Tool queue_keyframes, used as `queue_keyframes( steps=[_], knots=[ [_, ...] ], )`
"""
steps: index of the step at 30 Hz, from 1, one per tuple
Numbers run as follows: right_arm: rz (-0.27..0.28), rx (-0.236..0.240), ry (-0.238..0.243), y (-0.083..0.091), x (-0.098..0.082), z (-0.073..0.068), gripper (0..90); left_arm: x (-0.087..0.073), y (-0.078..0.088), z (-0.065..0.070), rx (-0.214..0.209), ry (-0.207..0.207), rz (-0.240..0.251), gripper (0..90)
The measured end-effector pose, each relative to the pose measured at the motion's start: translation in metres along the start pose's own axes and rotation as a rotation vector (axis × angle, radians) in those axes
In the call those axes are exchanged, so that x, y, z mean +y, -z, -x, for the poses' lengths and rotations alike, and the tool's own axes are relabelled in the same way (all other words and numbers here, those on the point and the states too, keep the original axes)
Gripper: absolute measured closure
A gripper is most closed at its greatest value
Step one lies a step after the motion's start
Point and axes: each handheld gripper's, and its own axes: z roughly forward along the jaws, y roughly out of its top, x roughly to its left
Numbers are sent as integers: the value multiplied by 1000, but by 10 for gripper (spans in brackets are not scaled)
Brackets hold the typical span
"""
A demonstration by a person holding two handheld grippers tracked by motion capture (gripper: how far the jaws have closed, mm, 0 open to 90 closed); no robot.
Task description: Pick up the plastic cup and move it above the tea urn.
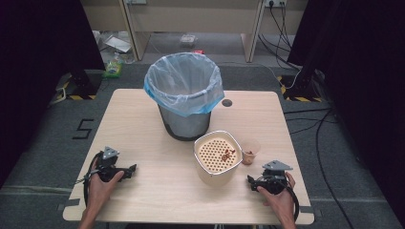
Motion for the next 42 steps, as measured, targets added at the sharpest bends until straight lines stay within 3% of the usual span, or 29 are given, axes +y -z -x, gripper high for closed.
queue_keyframes(
  steps=[6, 16, 21, 28, 35, 42],
  knots=[
    [8, -17, 14, 5, 1, 0, 161, 0, 0, 0, 0, 0, 0, 0],
    [53, -31, -16, 26, 9, 4, 163, 0, 0, 0, 0, 0, 0, 0],
    [78, -33, -41, 38, 15, 7, 212, 0, 0, 0, 0, 0, 0, 0],
    [104, -30, -27, 53, 22, 12, 254, 0, 0, 0, 1, -1, 0, 0],
    [148, -49, -26, 64, 42, 19, 289, 0, 0, 0, 2, -2, 1, 0],
    [154, -28, -8, 64, 66, 21, 309, 0, 0, 0, 2, -1, 0, 0]
  ],
)
